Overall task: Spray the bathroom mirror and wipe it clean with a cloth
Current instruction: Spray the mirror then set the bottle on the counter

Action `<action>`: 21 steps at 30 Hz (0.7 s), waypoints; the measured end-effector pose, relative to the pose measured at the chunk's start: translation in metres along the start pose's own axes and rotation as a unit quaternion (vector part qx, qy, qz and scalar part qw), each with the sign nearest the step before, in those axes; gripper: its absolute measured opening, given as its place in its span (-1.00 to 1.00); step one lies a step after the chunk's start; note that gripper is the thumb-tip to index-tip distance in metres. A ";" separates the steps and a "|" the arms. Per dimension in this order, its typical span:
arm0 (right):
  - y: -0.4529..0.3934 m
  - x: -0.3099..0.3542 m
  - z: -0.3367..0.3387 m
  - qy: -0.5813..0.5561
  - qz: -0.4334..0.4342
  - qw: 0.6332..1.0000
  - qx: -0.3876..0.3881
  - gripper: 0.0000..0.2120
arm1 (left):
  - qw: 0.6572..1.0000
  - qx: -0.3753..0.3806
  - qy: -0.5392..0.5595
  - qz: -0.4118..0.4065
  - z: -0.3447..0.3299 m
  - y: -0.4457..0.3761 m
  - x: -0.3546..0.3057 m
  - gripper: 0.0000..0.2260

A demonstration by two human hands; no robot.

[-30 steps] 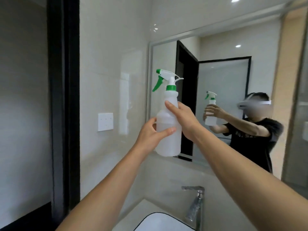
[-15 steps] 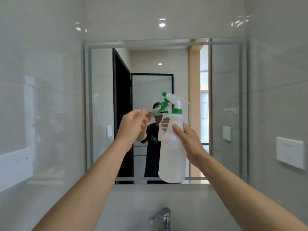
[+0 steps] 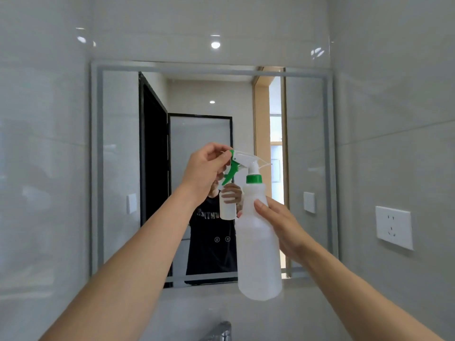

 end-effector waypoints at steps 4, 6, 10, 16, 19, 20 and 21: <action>-0.004 -0.008 -0.006 -0.030 0.001 1.000 0.006 -0.58 | 1.000 -0.002 -0.023 -0.009 0.008 -0.004 0.000 -0.92; -0.006 -0.011 -0.015 -0.050 0.002 0.999 0.017 -0.59 | 0.998 -0.003 -0.058 -0.015 0.012 -0.003 -0.003 -0.91; -0.012 -0.014 -0.035 -0.047 0.015 0.998 0.031 -0.63 | 0.993 -0.021 -0.118 -0.014 0.024 -0.003 -0.007 -0.81; -0.022 -0.017 -0.057 -0.033 0.020 0.999 0.030 -0.72 | 0.983 -0.054 -0.173 -0.003 0.052 -0.001 -0.008 -0.70; -0.029 -0.015 -0.063 -0.038 0.027 0.998 0.029 -0.71 | 0.989 -0.059 -0.139 -0.005 0.063 0.004 -0.012 -0.74; -0.030 -0.015 -0.064 -0.040 0.027 0.998 0.031 -0.71 | 0.990 -0.060 -0.126 -0.007 0.065 0.007 -0.014 -0.77; -0.031 -0.015 -0.065 -0.041 0.026 0.998 0.033 -0.69 | 0.990 -0.062 -0.123 -0.009 0.067 0.009 -0.017 -0.78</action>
Point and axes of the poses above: each hand's wrist, its own y-axis away from the middle knuckle, its own z-axis out of the back of the hand, x = y × z, the point moved 10 cm from there along -y, towards the middle knuckle, and after that the axes turned 11 degrees about z, right-handed, at the moved point
